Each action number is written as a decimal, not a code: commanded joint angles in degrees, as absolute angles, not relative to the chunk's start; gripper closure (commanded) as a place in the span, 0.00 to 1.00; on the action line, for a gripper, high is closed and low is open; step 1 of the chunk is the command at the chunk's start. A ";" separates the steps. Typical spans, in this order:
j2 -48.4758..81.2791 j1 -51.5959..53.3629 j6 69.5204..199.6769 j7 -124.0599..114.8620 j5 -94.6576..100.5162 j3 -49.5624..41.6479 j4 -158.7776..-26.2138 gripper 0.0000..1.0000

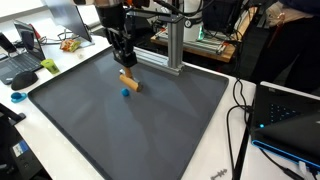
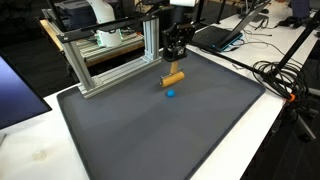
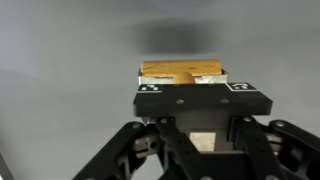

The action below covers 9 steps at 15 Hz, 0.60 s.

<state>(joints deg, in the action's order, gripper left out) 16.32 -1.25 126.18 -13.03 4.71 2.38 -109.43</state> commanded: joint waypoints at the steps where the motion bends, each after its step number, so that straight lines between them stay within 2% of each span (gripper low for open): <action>1: 18.74 -0.51 124.57 -10.83 2.99 1.11 -104.88 0.78; 9: 22.56 -1.07 123.88 -7.17 2.76 0.32 -101.29 0.78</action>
